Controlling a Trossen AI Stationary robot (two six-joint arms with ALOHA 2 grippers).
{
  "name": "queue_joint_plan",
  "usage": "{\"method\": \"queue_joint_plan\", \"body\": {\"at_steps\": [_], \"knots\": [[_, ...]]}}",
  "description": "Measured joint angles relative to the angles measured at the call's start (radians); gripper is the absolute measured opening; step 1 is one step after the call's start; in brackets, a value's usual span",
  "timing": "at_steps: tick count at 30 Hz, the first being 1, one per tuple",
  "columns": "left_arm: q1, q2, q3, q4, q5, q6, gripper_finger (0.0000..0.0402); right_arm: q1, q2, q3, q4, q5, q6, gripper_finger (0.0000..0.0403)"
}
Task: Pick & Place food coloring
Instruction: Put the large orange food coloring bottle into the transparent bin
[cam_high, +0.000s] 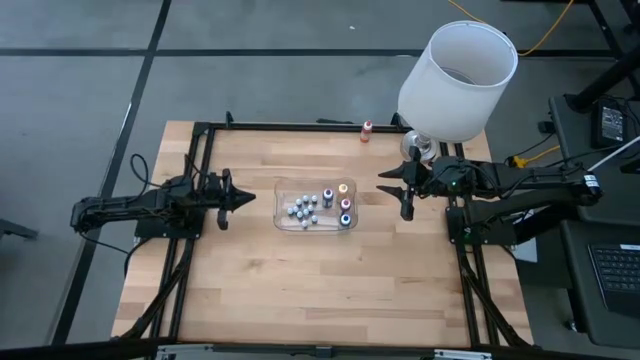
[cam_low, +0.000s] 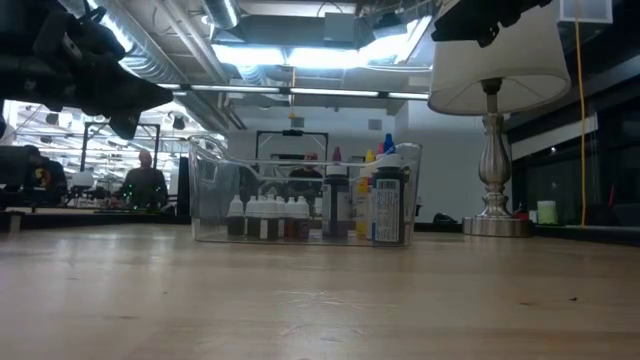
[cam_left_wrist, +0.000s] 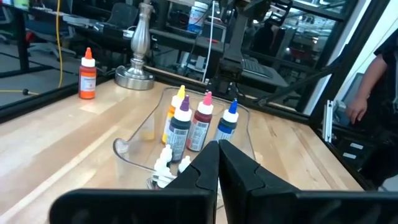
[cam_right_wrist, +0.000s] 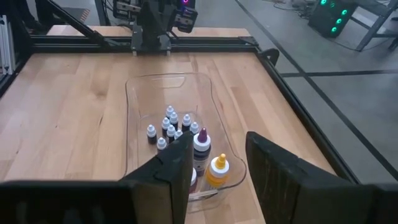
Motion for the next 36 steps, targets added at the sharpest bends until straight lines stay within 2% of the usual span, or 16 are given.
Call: {"method": "queue_joint_plan", "body": {"at_steps": [25, 31, 36], "knots": [[0.000, 0.019, 0.000, 0.001, 0.000, 0.000, 0.0012, -0.003, 0.002, 0.000, 0.046, 0.002, -0.001, 0.0149], [0.000, 0.019, 0.000, 0.001, 0.001, 0.000, 0.0012, -0.053, 0.024, 0.000, 0.104, 0.035, 0.056, 0.0149], [0.000, 0.019, 0.000, 0.005, 0.001, 0.000, 0.0011, -0.111, 0.083, 0.002, 0.144, -0.029, 0.087, 0.0149]]}}
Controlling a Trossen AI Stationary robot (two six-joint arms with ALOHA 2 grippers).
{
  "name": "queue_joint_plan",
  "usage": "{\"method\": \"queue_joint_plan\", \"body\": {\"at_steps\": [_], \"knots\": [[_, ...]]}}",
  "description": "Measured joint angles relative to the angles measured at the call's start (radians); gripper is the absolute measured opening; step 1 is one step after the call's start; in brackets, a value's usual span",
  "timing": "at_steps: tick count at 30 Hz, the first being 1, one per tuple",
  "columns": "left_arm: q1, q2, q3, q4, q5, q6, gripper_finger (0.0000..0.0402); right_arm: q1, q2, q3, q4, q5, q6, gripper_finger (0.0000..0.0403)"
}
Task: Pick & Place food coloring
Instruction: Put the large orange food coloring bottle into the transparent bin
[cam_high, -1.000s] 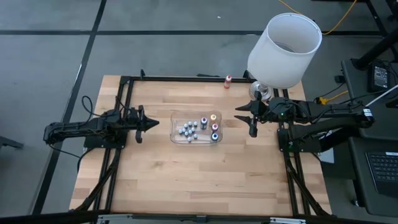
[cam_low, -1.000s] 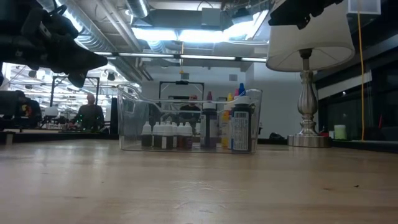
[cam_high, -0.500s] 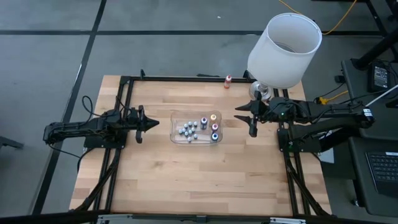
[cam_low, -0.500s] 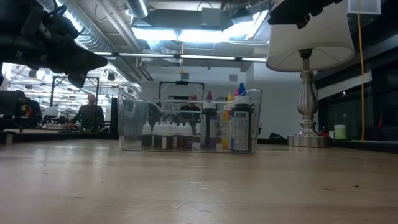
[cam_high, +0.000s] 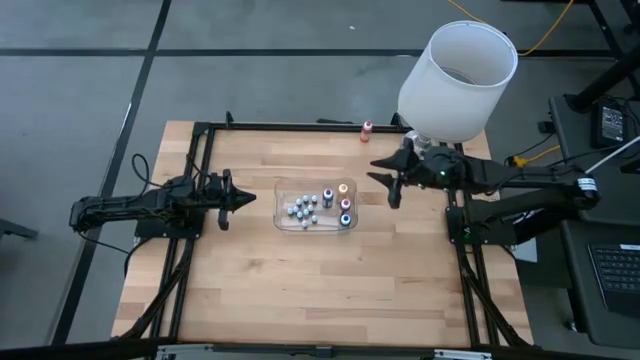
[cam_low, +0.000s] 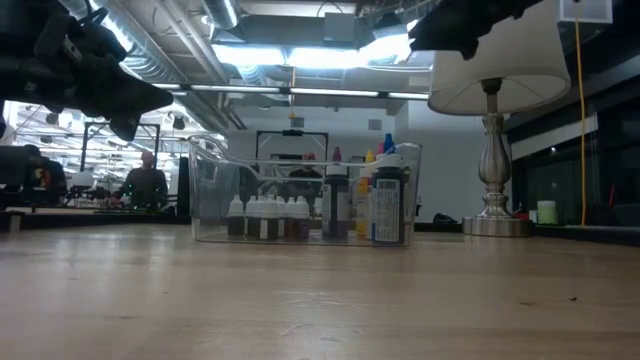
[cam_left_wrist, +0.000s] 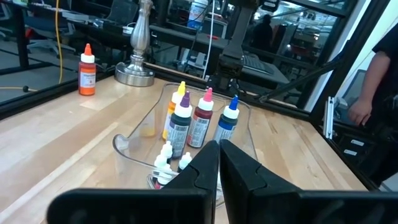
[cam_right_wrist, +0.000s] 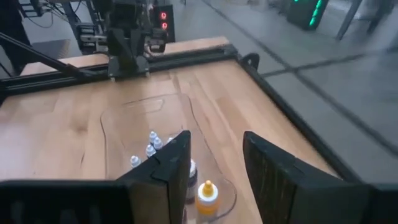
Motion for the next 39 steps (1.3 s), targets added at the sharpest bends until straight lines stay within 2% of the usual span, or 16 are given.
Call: {"method": "queue_joint_plan", "body": {"at_steps": [5, 9, 17, 23, 30, 39], "knots": [[0.000, 0.000, 0.000, 0.002, 0.000, 0.000, 0.0009, -0.057, 0.099, 0.088, -0.045, -0.092, 0.018, 0.0149], [0.000, 0.000, 0.000, 0.005, 0.000, 0.000, 0.0012, -0.091, 0.186, 0.210, -0.099, -0.104, -0.044, 0.0149], [0.000, 0.000, 0.000, 0.005, 0.000, 0.000, 0.0009, -0.154, 0.330, 0.429, -0.127, -0.103, -0.347, 0.0149], [0.000, 0.000, 0.000, 0.005, 0.000, 0.000, 0.0009, -0.239, 0.444, 0.546, -0.165, -0.099, -0.246, 0.0149], [0.000, 0.000, 0.000, 0.005, 0.000, 0.000, 0.0011, -0.308, 0.657, 0.785, -0.446, -0.070, -0.216, 0.0157], [0.000, 0.000, 0.000, 0.005, 0.000, 0.000, 0.0012, -0.363, 1.032, 1.257, -1.006, 0.135, -0.195, 0.0236]]}}
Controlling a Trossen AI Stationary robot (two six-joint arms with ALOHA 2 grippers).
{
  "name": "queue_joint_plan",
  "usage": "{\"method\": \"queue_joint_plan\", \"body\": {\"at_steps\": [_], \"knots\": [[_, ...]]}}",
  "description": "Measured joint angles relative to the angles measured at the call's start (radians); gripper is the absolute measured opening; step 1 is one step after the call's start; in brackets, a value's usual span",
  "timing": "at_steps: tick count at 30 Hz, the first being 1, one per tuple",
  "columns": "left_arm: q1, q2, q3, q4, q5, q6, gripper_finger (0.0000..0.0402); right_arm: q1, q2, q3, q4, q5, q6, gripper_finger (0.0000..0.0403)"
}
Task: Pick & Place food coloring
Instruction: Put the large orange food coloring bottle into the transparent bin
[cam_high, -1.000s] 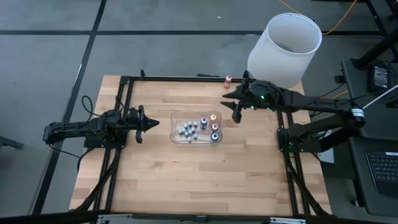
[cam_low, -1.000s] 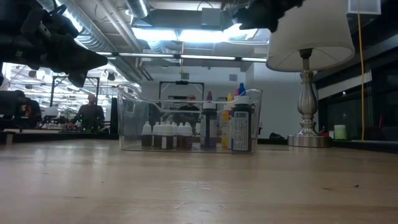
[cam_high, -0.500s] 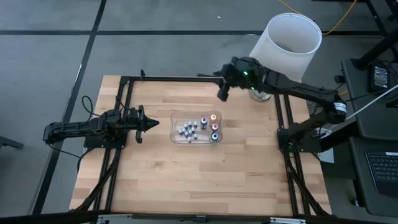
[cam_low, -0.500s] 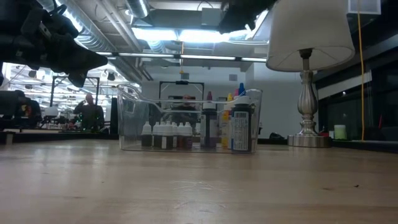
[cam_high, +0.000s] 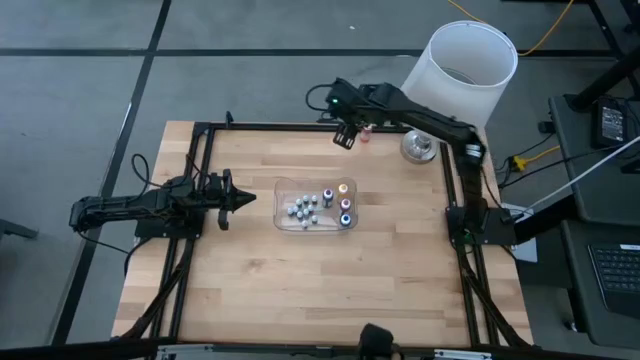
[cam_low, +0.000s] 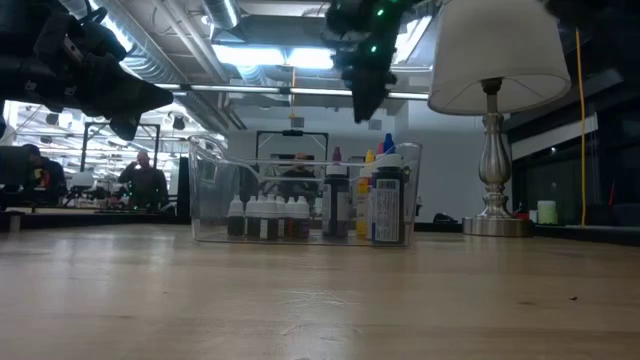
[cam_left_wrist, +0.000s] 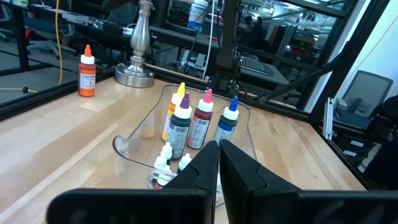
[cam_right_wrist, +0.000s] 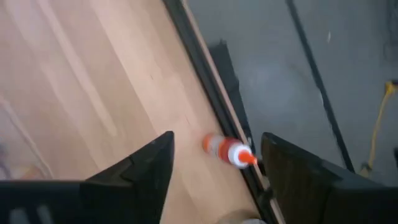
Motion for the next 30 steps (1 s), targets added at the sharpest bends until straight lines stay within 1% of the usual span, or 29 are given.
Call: {"method": "queue_joint_plan", "body": {"at_steps": [3, 6, 8, 10, 15, 19, 23, 30], "knots": [[0.000, 0.000, 0.000, 0.000, 0.000, 0.000, 0.0013, -0.015, 0.110, 0.134, -0.128, 0.007, 0.016, 0.0252], [0.000, 0.000, 0.000, 0.000, 0.000, 0.000, 0.0010, -0.032, 0.200, 0.227, -0.189, 0.031, 0.028, 0.0256], [0.000, 0.000, 0.000, 0.000, 0.000, 0.000, 0.0008, -0.044, 0.249, 0.261, -0.208, 0.071, 0.025, 0.0257], [0.000, 0.000, 0.000, 0.000, 0.000, 0.000, 0.0008, -0.059, 0.272, 0.251, -0.210, 0.102, 0.022, 0.0257], [0.000, 0.000, 0.000, 0.000, 0.000, 0.000, 0.0012, -0.102, 0.332, 0.244, -0.294, 0.117, 0.028, 0.0257], [0.000, 0.000, 0.000, 0.000, 0.000, 0.000, 0.0011, -0.129, 0.357, 0.244, -0.332, 0.117, 0.051, 0.0257], [0.000, 0.000, 0.000, 0.000, 0.000, 0.000, 0.0008, -0.150, 0.371, 0.244, -0.334, 0.116, 0.064, 0.0257], [0.000, 0.000, 0.000, 0.000, 0.000, 0.000, 0.0013, -0.171, 0.381, 0.235, -0.329, 0.042, 0.108, 0.0257]]}}
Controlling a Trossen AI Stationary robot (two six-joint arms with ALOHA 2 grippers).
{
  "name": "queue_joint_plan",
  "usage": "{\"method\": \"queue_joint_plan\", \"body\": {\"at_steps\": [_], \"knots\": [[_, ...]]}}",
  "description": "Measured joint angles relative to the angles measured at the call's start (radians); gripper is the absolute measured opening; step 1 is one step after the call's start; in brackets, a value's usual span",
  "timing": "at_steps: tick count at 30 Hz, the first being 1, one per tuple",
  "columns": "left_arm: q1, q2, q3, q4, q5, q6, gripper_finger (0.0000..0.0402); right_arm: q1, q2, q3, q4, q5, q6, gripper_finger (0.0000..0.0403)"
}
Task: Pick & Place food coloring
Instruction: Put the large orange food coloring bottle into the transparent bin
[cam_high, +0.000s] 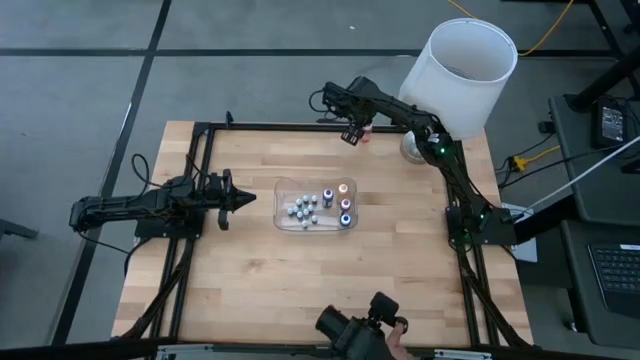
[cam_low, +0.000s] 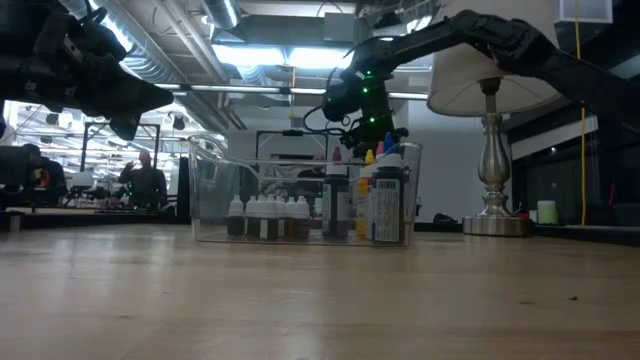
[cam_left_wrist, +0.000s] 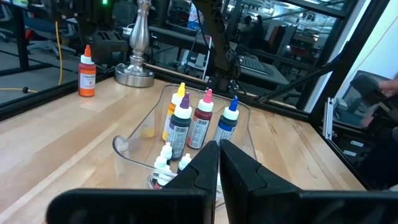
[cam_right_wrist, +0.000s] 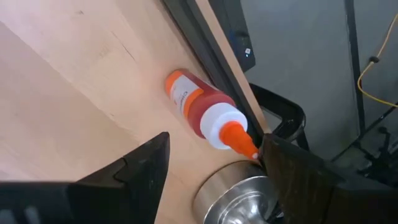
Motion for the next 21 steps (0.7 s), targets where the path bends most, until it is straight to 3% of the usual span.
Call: {"method": "queue_joint_plan", "body": {"at_steps": [21], "knots": [[0.000, 0.000, 0.000, 0.000, 0.000, 0.000, 0.0008, -0.009, -0.001, -0.187, 0.129, -0.001, -0.001, 0.0257]]}}
